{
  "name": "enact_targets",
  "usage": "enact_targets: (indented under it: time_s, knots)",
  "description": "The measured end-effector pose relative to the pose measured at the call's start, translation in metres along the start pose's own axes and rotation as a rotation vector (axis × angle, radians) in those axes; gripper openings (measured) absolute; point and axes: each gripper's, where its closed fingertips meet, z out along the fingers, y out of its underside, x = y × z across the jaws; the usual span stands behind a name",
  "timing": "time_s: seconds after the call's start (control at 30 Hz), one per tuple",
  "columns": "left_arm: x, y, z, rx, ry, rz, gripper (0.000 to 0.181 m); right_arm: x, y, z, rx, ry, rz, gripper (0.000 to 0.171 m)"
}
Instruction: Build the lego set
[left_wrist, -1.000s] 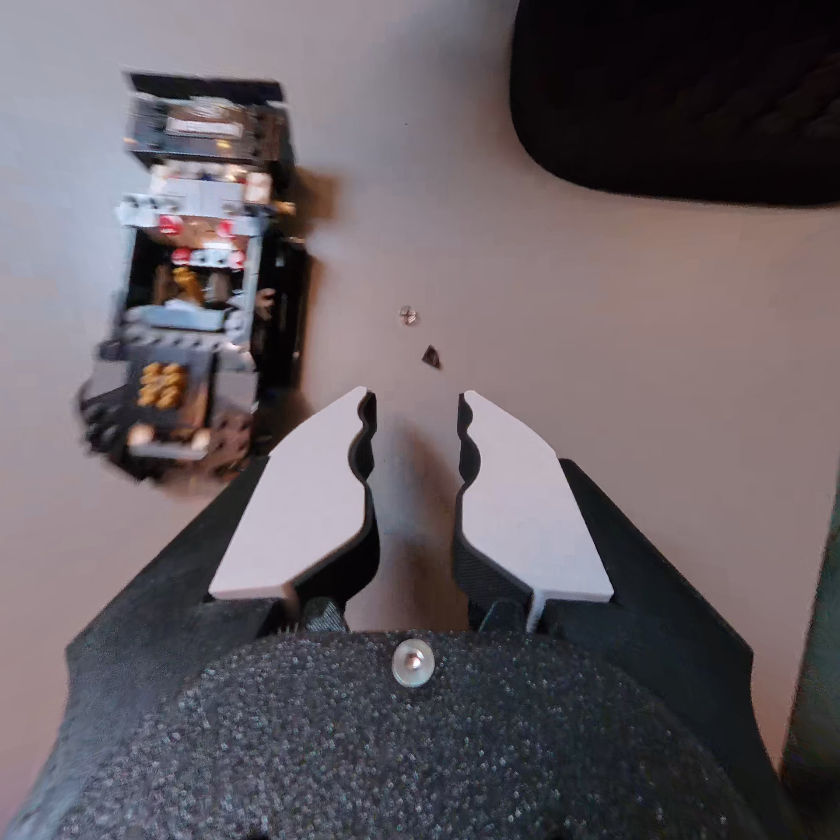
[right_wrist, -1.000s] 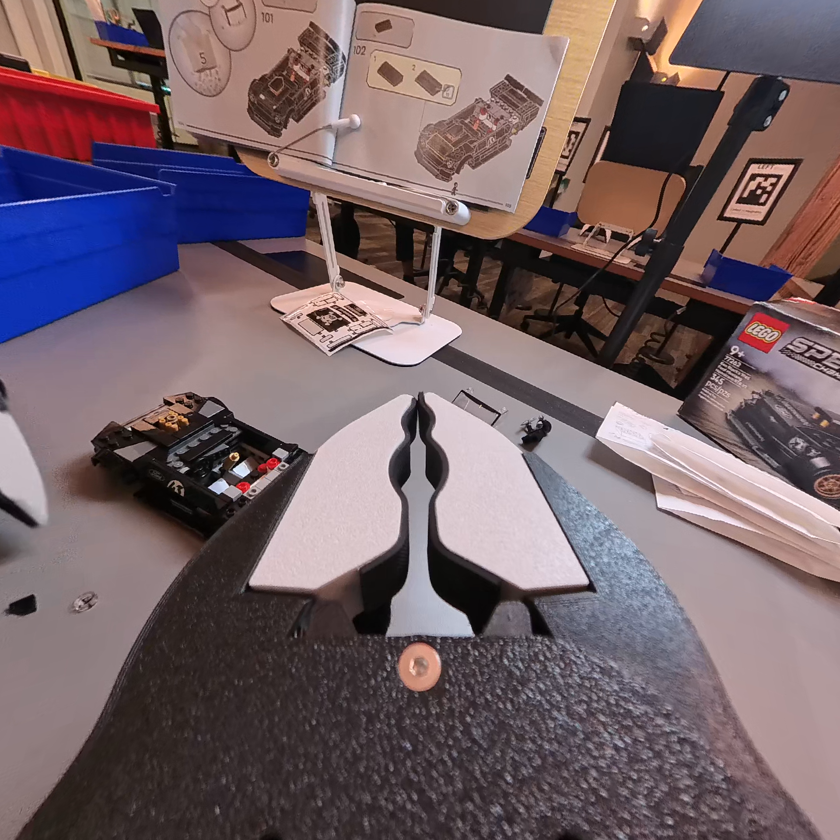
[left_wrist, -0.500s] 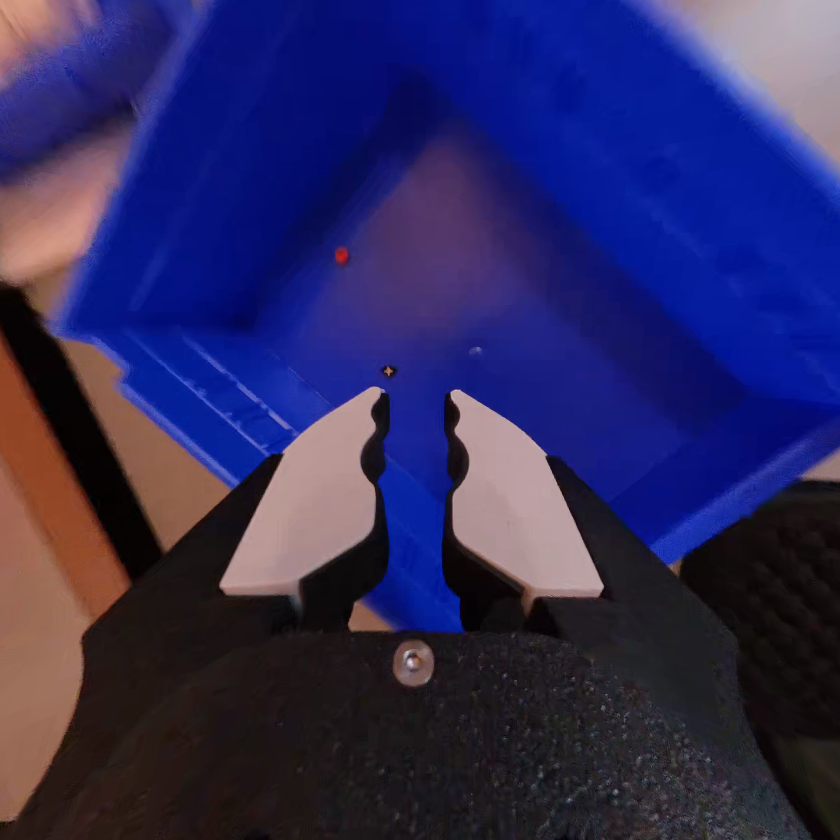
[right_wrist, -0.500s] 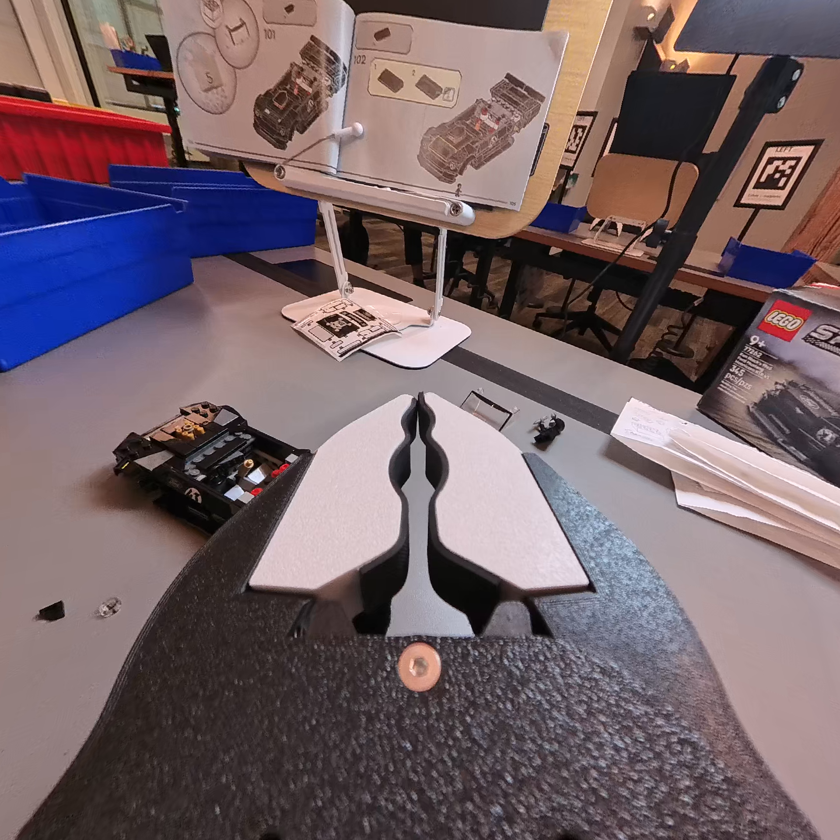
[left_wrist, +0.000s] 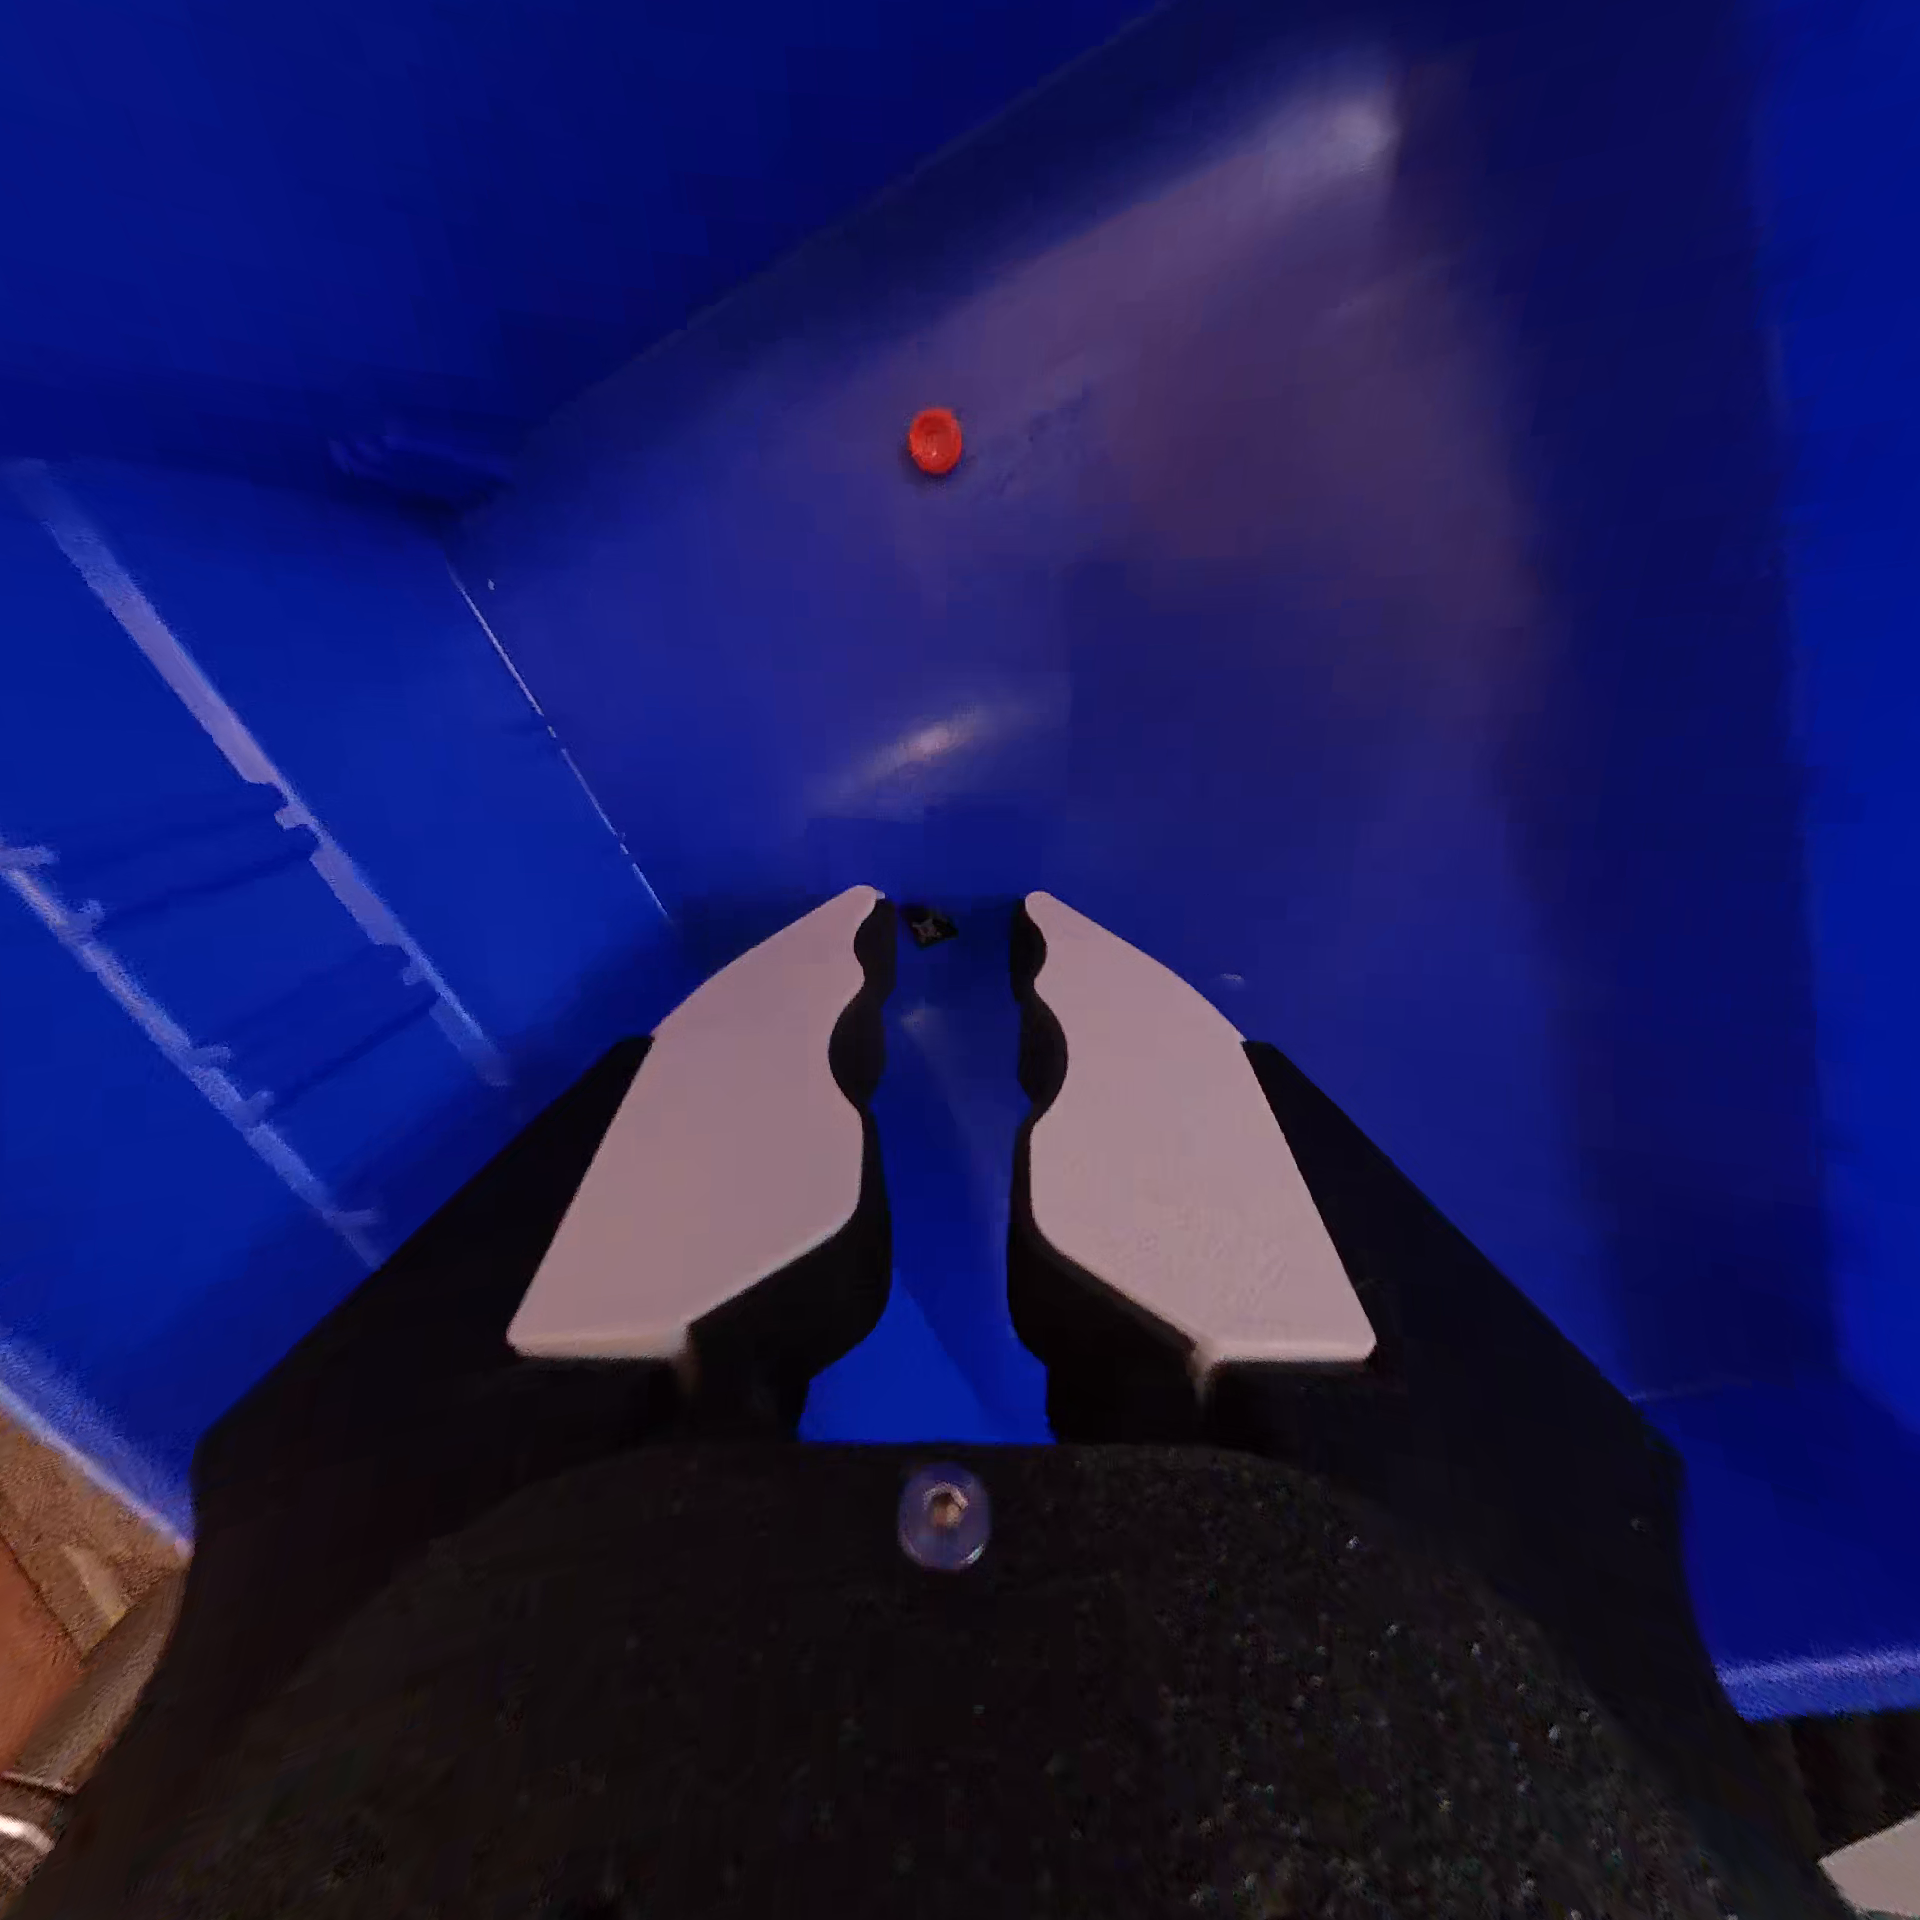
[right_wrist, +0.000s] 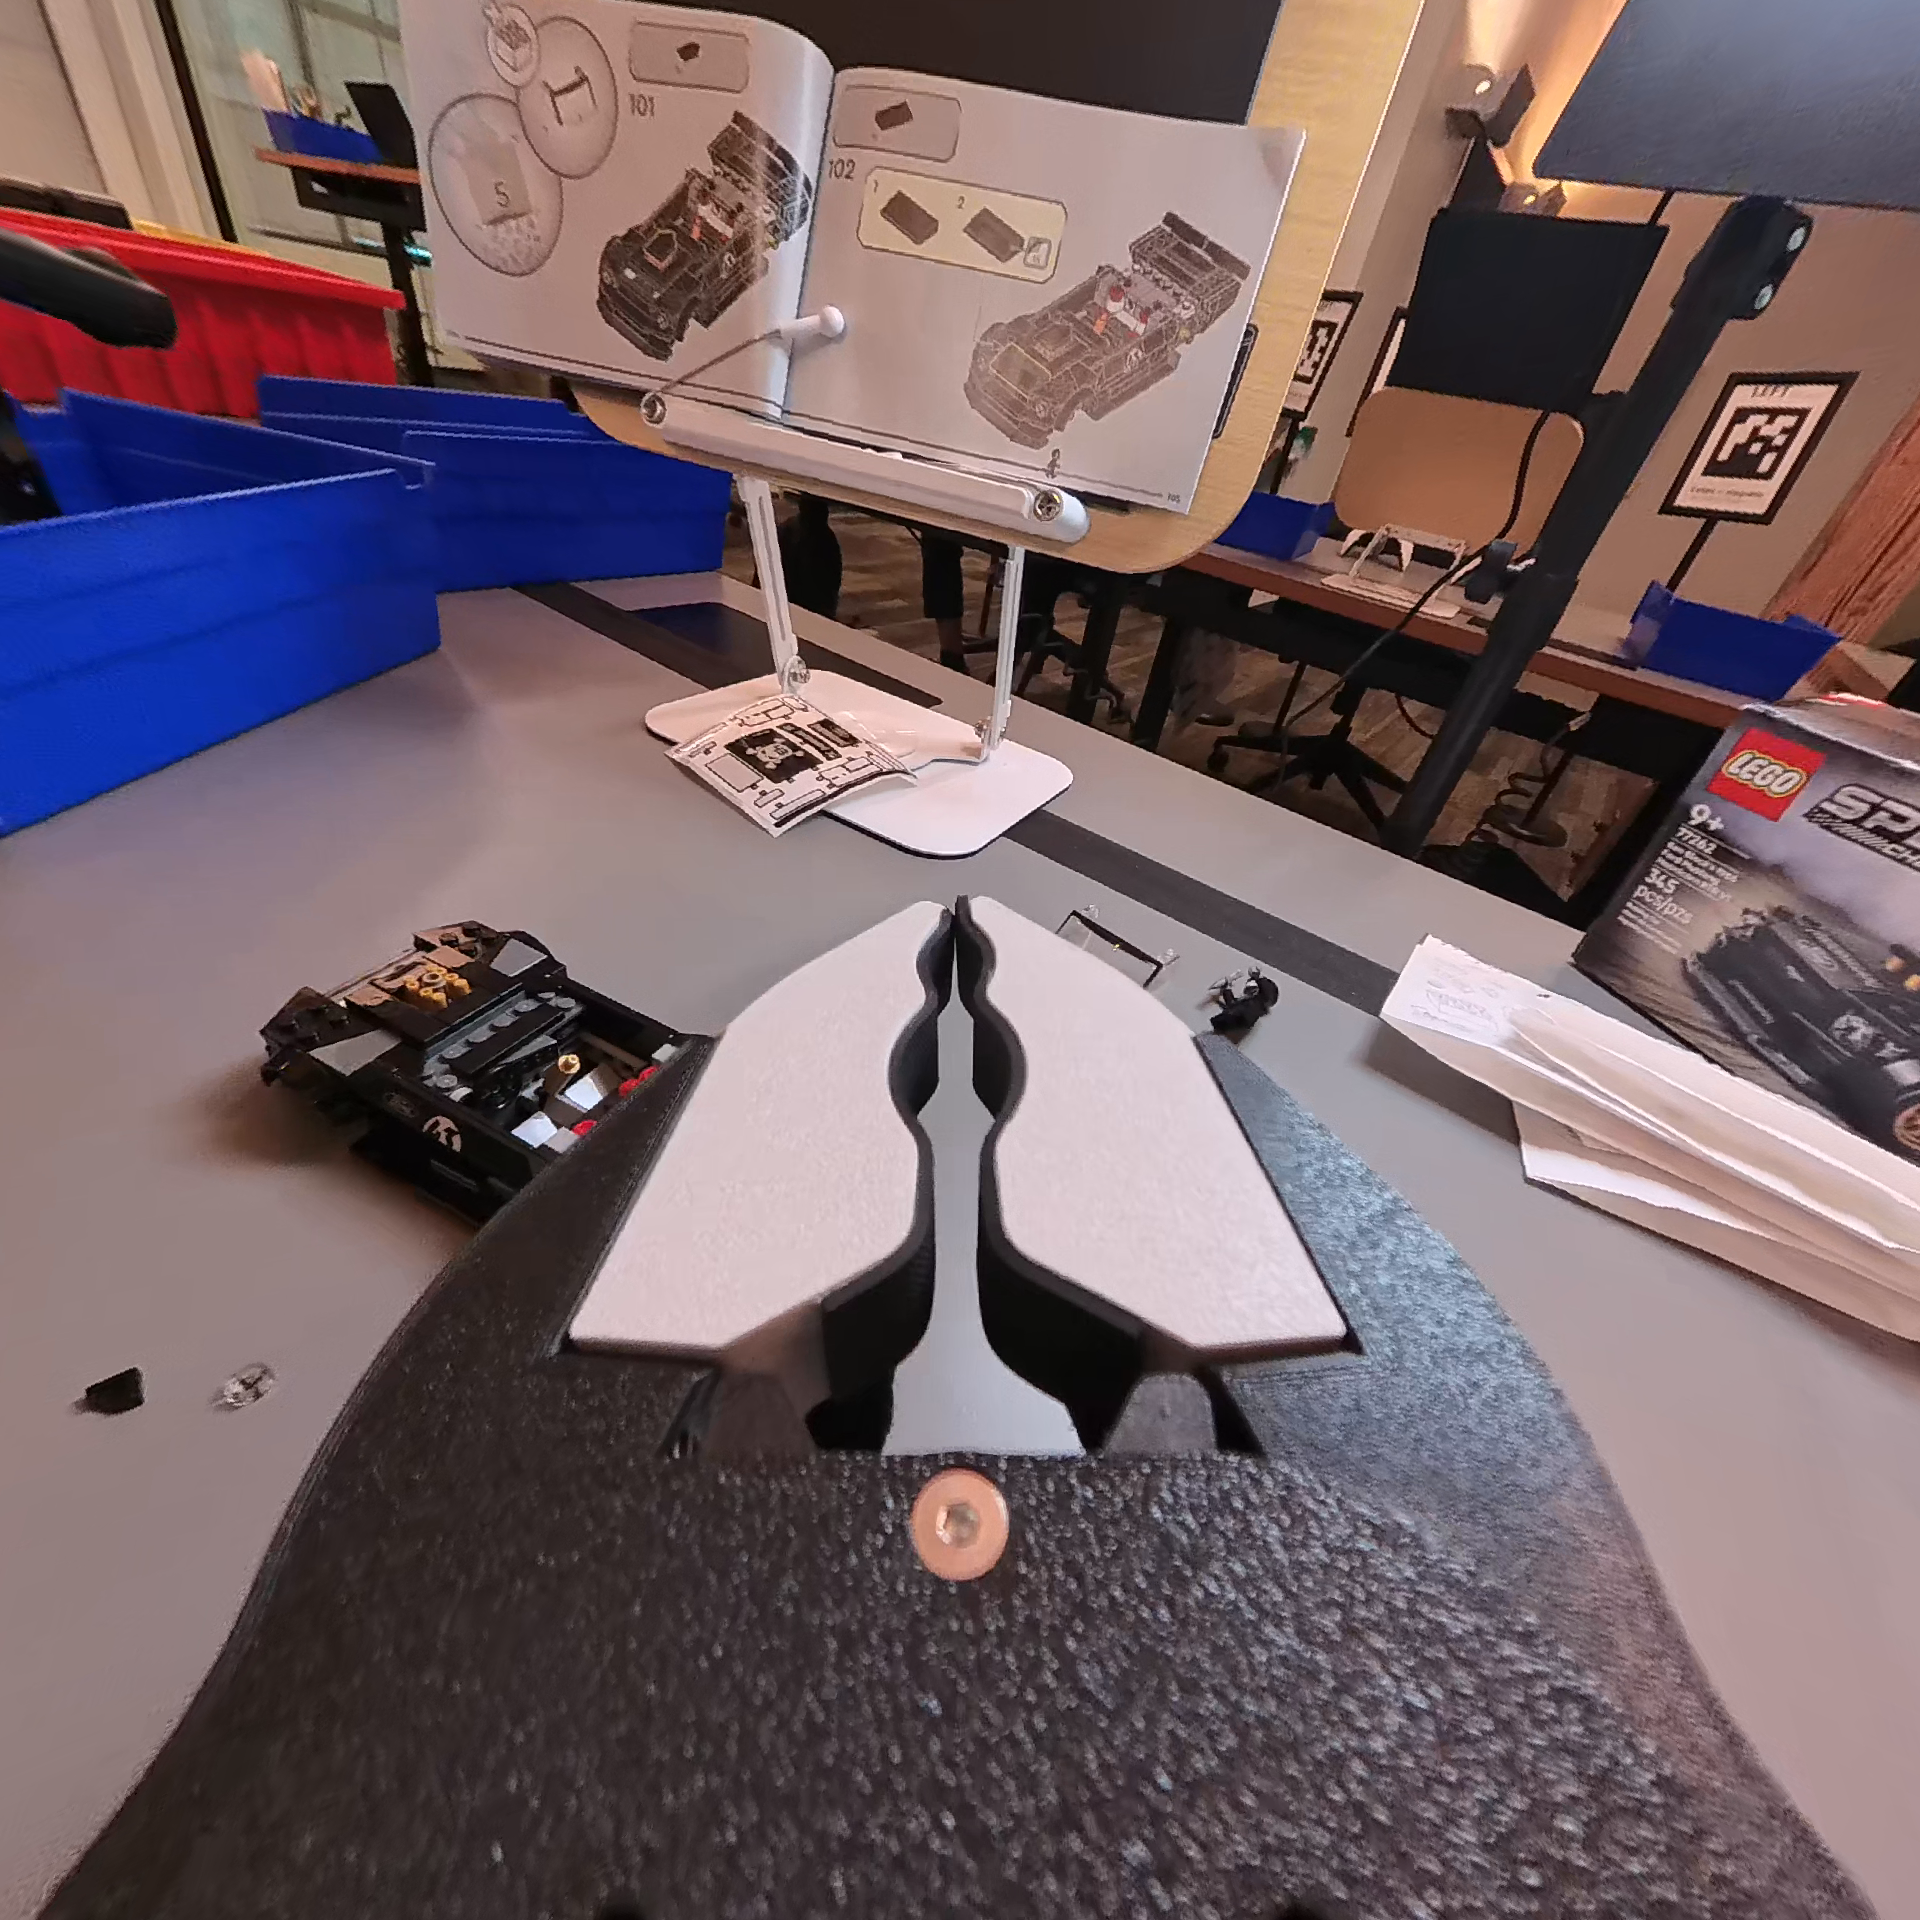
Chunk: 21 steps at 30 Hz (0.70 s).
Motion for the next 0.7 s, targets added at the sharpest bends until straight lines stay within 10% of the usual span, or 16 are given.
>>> enact_targets:
  time_s: [0.7]
  knots:
    - [0.0, 0.01, 0.0, -0.05, 0.024, -0.021, 0.021, 0.003, 0.008, 0.002, -0.028, -0.003, 0.026, 0.0]
